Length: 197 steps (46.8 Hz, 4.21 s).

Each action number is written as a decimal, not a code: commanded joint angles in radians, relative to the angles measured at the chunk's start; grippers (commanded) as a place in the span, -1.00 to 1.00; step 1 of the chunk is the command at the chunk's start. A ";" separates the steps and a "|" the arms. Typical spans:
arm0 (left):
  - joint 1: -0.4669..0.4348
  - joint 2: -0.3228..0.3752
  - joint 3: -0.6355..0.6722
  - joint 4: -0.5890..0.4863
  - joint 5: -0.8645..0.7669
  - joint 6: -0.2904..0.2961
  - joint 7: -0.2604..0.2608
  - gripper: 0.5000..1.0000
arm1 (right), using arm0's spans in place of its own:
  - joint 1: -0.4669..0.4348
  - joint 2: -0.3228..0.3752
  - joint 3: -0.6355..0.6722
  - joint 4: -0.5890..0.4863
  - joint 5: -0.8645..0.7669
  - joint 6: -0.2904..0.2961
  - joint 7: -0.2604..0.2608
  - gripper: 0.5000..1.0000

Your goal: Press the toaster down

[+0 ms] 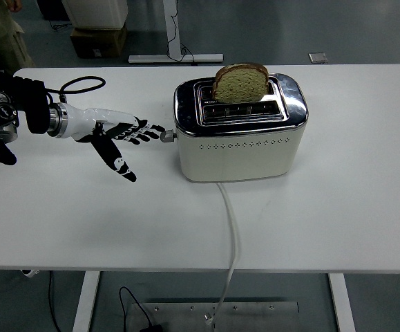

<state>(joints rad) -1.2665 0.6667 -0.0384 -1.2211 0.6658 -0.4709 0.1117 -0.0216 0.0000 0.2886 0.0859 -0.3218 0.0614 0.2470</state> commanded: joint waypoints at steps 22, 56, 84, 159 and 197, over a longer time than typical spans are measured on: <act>0.032 -0.041 0.000 0.022 0.000 0.005 0.000 1.00 | 0.000 0.000 0.000 0.000 0.000 0.000 0.000 0.99; 0.087 -0.090 -0.002 0.078 0.000 0.006 -0.004 1.00 | 0.000 0.000 0.001 0.000 0.000 0.000 0.000 0.99; 0.118 -0.059 -0.005 0.083 -0.002 0.006 -0.007 1.00 | 0.000 0.000 0.000 0.000 0.000 0.000 0.000 0.99; -0.094 0.040 -0.273 0.310 -0.687 -0.067 -0.103 1.00 | 0.000 0.000 -0.002 0.002 0.000 0.002 0.000 0.99; 0.153 -0.059 -0.471 0.515 -0.868 -0.005 -0.156 1.00 | 0.000 0.000 -0.002 0.002 0.000 0.002 0.000 0.99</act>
<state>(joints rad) -1.1302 0.6087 -0.4976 -0.7176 -0.1946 -0.4759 -0.0428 -0.0215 0.0000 0.2868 0.0874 -0.3221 0.0629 0.2470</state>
